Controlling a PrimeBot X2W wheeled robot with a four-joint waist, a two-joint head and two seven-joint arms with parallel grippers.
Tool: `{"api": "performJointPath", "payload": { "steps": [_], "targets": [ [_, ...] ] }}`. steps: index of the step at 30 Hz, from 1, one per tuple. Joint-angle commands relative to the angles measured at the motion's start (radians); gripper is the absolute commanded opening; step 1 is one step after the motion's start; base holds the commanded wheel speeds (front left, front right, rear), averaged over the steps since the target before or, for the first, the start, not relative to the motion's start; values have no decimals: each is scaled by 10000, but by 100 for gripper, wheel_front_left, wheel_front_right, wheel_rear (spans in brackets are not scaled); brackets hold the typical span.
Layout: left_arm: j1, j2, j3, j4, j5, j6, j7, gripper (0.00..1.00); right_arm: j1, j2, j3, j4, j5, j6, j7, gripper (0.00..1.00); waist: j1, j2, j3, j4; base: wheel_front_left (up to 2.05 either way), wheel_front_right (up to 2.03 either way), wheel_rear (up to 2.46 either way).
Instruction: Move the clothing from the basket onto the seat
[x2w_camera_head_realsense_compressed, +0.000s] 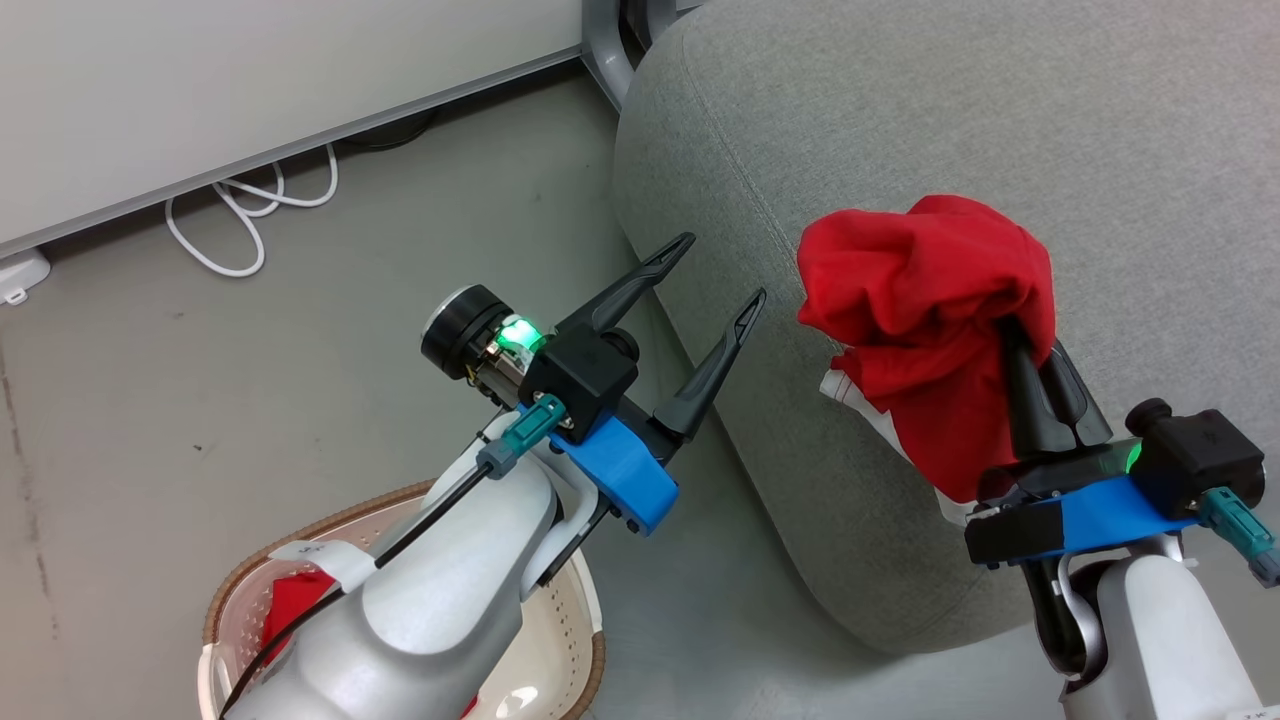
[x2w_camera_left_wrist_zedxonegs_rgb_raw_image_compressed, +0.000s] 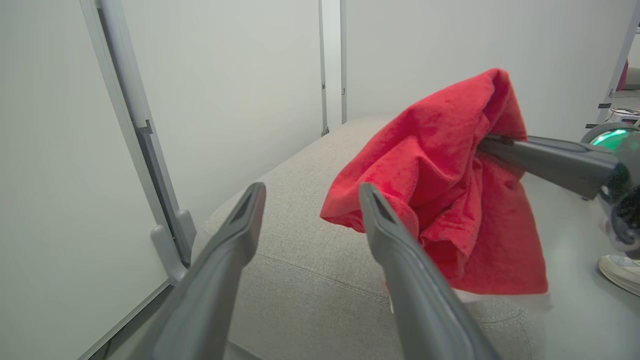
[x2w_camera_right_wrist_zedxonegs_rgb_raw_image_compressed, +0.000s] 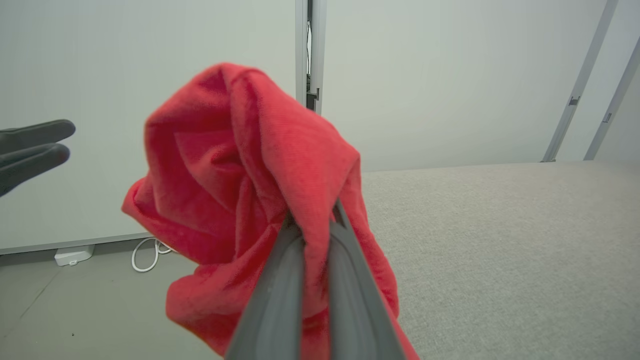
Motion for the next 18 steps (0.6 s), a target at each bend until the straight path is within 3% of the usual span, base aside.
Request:
{"api": "performJointPath", "payload": {
  "steps": [1,11,18],
  "targets": [
    [-57,11,-18,13,50,-29,-27,100,110,38,-33,-77,-24,5,-34,0,0,0,8,34,0,0,0],
    [-427,78,-15,-128,263,-53,-25,100,-920,69,-693,-596,106,5,-34,0,0,0,658,299,0,0,0],
    [-1159,235,-120,-314,594,-54,66,100,-2923,-129,-1583,-1199,217,5,-33,0,0,0,2118,373,0,0,0]
  ]
}}
